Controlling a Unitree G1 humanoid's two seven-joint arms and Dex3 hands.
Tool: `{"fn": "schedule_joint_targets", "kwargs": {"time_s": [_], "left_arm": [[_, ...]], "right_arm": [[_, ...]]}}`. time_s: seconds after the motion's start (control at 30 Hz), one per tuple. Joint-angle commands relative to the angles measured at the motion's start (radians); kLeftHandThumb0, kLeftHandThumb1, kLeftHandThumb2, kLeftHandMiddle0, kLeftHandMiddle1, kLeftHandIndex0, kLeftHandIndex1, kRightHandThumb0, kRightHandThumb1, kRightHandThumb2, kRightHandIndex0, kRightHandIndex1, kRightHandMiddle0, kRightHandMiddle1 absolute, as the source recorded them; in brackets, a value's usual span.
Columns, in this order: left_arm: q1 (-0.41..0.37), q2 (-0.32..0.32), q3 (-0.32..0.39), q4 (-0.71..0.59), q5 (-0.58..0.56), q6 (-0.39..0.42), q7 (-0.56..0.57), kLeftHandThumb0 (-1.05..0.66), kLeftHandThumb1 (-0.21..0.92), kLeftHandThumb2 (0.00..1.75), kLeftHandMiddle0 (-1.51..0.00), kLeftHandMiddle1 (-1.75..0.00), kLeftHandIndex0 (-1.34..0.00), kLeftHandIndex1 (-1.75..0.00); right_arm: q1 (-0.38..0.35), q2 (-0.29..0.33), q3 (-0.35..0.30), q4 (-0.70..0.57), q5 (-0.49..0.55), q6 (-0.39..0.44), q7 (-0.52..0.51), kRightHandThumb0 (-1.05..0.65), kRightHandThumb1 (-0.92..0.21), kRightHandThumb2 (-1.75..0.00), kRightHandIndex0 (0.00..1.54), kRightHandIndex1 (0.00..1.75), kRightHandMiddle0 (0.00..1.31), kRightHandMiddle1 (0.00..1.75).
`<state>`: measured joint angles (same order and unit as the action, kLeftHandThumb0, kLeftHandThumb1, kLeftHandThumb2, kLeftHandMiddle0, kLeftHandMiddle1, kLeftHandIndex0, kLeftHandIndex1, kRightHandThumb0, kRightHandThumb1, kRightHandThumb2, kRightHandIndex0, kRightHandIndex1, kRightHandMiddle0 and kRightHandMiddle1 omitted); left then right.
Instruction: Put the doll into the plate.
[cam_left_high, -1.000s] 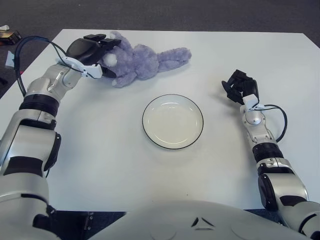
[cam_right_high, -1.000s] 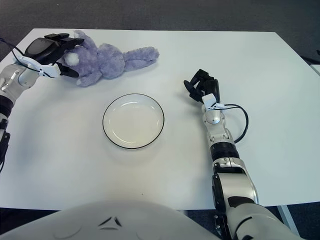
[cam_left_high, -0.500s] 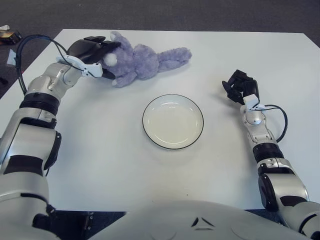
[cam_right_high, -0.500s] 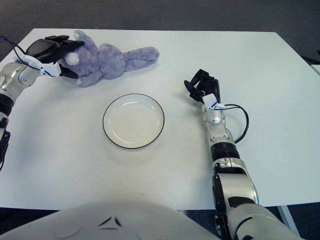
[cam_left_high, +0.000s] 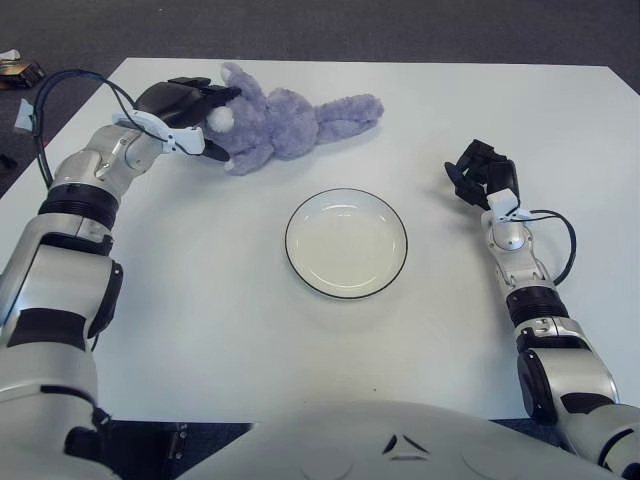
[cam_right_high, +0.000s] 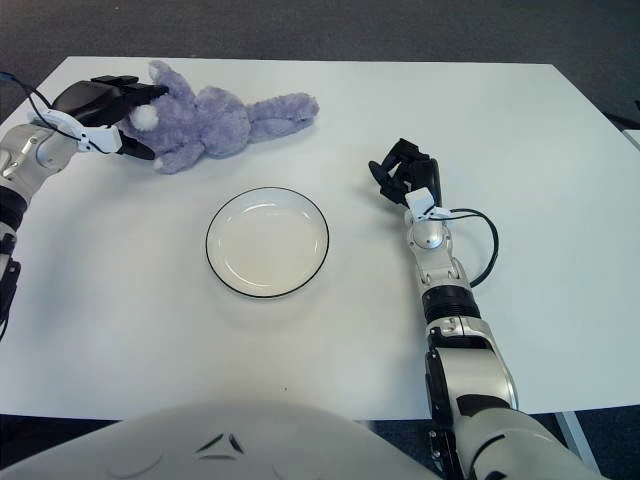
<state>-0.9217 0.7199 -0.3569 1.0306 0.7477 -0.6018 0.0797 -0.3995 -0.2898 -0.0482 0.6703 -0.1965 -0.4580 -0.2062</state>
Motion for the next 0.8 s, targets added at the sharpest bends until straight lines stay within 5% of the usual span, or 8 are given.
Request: {"fn": "schedule_joint_targets", "kwargs": {"time_s": [0.0,0.47,0.77], "left_arm": [[-0.026,-0.021,-0.024,0.088,0.014,0.023,0.046,-0.82,0.87,0.00,-0.49,-0.06,-0.46,-0.04],[-0.036,-0.070,-0.027,0.203,-0.050,-0.008,0.049,-0.75,0.86,0.00,-0.64,-0.12,-0.61,-0.09],[-0.030,-0.087,-0.028,0.222,-0.099,-0.012,0.026,-0.71,0.85,0.00,-0.58,-0.28,-0.65,-0.06]], "right_arm": [[0.074,0.007,0.004,0.027,-0.006,0.030,-0.002,-0.38,-0.92,-0.47,0.92,1.75,0.75,1.75],[0.085,0.004,0.005,0.006,-0.008,0.048,-0.003,-0.39,-0.92,-0.47,0.91,1.75,0.75,1.75],[0.088,0.004,0.005,0.000,-0.008,0.053,-0.004,-0.39,-0.92,-0.47,0.91,1.75,0.75,1.75]]}}
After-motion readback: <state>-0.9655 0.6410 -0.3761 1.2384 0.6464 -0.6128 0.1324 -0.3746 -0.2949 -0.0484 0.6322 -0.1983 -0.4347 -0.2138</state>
